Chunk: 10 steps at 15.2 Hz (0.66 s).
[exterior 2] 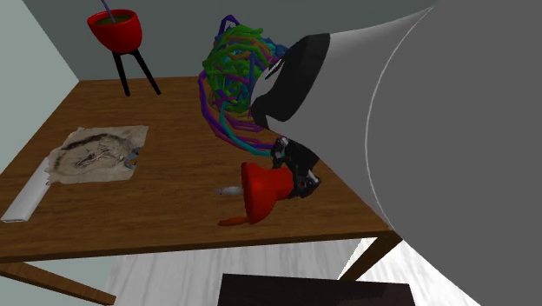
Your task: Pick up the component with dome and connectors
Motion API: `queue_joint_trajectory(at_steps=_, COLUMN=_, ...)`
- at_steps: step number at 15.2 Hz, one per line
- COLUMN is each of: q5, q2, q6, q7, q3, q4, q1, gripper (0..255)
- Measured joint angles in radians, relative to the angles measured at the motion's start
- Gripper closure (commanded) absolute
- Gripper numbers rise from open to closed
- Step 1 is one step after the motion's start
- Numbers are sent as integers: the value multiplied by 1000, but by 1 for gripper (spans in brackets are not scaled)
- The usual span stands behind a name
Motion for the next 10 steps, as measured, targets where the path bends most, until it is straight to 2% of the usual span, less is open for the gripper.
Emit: queue_joint_trajectory(at_steps=10, q5=-30, q2=-74, q6=-135, q7=44, q3=-13, q4=65, q1=-10, gripper=255)
